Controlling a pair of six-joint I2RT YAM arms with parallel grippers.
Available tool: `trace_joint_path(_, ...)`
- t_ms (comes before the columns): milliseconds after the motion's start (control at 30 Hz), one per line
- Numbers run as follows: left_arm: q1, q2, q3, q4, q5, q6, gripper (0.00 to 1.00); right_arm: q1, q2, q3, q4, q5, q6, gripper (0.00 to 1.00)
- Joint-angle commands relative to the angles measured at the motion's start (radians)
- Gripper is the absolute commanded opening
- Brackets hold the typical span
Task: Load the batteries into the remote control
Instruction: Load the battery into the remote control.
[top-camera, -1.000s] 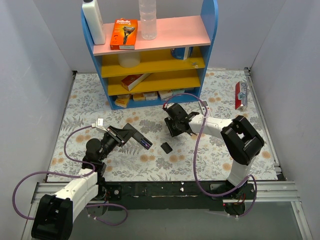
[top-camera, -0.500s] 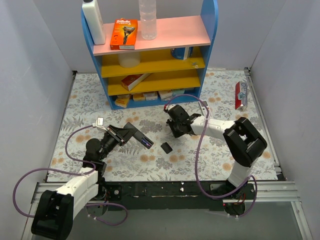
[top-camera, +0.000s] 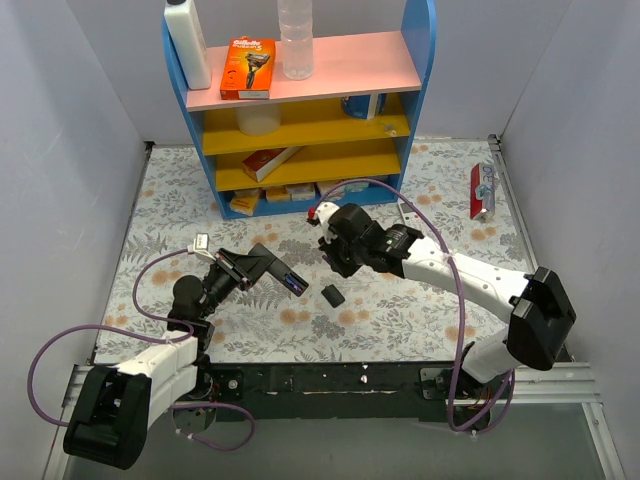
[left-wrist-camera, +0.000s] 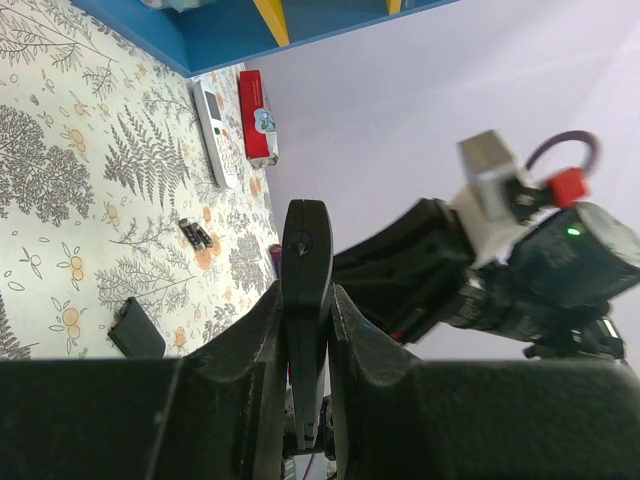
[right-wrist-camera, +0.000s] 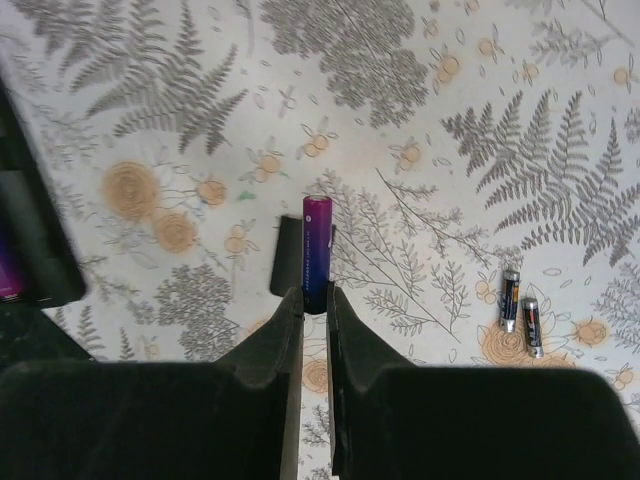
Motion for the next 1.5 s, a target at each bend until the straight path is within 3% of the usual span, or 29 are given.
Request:
trace_joint_path(0,-0.003,-0.003,-0.19,0.043,0.008,0.005,0.0,0.068,-0.022,0.139,-0.122,0.002,-0.04,0.01)
trace_joint_path(633,-0.003,-0.005,-0.186,0.031,-0.027,0.039,0.0,0.218,0.171,0.466,-0.352,-0.068,-0.022,0.01)
trace_joint_path(1467,-0.003,-0.019,-0.192,0.063,-0.018,-0.002,0.0,0.229,0.278,0.57,-0.482,0.007,0.009,0.07)
